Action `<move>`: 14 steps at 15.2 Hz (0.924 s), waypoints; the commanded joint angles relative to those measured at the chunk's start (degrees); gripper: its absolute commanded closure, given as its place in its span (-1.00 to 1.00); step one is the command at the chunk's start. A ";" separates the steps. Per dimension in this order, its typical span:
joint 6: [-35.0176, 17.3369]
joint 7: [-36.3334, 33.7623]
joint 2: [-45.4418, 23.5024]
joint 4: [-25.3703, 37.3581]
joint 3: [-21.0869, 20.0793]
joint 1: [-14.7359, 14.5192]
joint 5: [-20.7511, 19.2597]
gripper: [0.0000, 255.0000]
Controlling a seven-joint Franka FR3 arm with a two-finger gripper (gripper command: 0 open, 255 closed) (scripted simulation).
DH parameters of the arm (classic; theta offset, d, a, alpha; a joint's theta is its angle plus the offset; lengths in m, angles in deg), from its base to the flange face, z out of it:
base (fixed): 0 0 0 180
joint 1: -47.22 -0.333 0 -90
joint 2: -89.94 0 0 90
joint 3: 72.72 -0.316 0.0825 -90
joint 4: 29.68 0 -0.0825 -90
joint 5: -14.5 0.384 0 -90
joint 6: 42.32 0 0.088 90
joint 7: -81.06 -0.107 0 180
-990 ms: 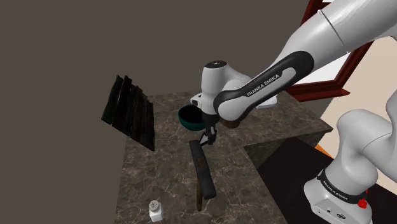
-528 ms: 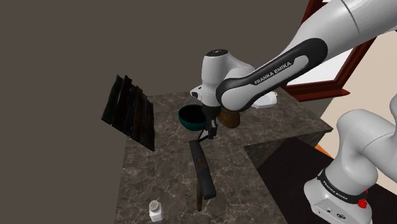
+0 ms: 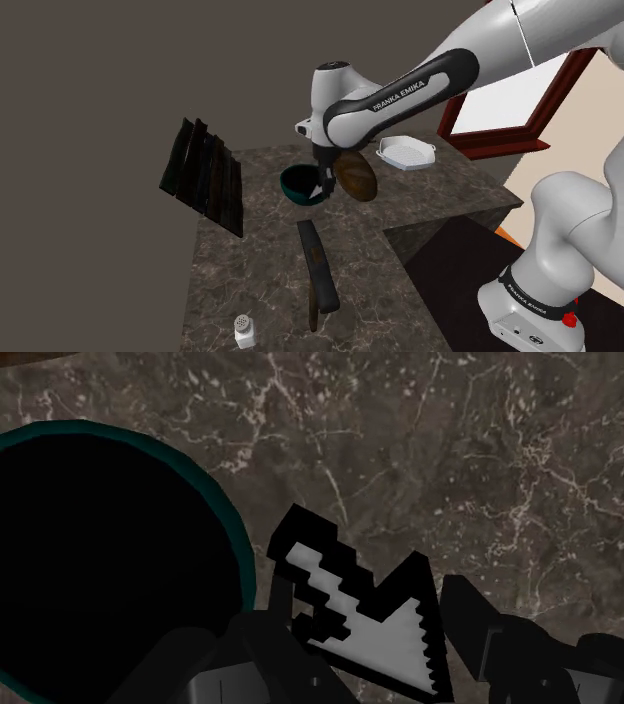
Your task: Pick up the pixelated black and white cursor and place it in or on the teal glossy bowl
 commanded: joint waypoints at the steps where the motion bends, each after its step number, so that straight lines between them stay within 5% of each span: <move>1: 1.49 3.61 -3.94 4.72 0.49 1.72 2.58 1.00; 11: 10.56 16.31 -21.56 28.65 -0.06 13.99 11.69 1.00; 14: 8.77 16.70 -22.58 27.77 -0.50 14.24 12.32 1.00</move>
